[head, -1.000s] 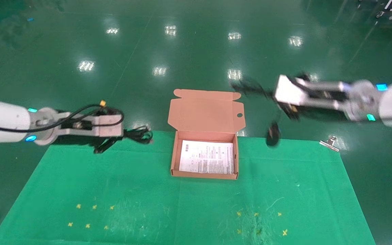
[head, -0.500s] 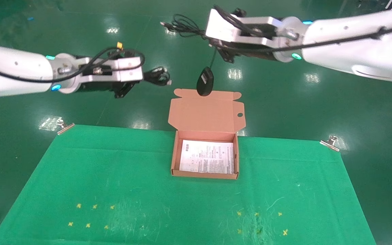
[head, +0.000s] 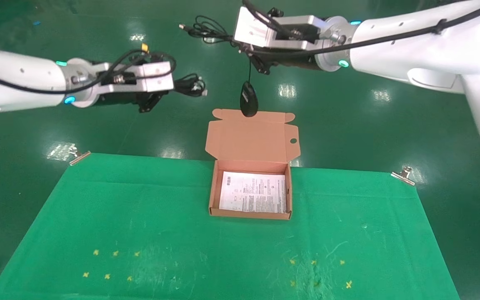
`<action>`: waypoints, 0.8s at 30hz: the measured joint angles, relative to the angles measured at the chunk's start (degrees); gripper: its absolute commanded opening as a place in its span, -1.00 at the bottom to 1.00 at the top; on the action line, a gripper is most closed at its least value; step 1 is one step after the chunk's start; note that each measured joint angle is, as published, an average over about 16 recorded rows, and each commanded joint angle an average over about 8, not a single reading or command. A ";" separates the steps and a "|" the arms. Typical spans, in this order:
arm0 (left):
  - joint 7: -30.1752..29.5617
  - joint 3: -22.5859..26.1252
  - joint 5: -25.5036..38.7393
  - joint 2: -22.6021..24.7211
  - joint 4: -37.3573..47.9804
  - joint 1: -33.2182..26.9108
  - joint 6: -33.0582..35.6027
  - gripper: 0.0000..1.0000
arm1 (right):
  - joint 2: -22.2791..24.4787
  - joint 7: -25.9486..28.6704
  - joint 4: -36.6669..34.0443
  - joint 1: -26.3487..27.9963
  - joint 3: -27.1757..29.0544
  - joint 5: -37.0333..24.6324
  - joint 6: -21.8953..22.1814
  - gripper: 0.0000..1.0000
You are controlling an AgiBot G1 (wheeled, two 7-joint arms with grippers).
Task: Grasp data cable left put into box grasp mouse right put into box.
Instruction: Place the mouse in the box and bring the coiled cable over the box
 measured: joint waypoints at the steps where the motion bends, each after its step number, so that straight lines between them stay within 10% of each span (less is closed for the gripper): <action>1: -0.06 0.06 0.07 -0.19 -0.13 0.20 0.14 -1.00 | -0.09 -0.05 -0.15 -0.15 -0.13 0.01 0.00 -1.00; 24: -10.40 1.95 6.60 -6.52 -7.74 4.98 6.22 -1.00 | -2.11 2.35 -3.35 -6.29 -9.69 3.72 2.68 -1.00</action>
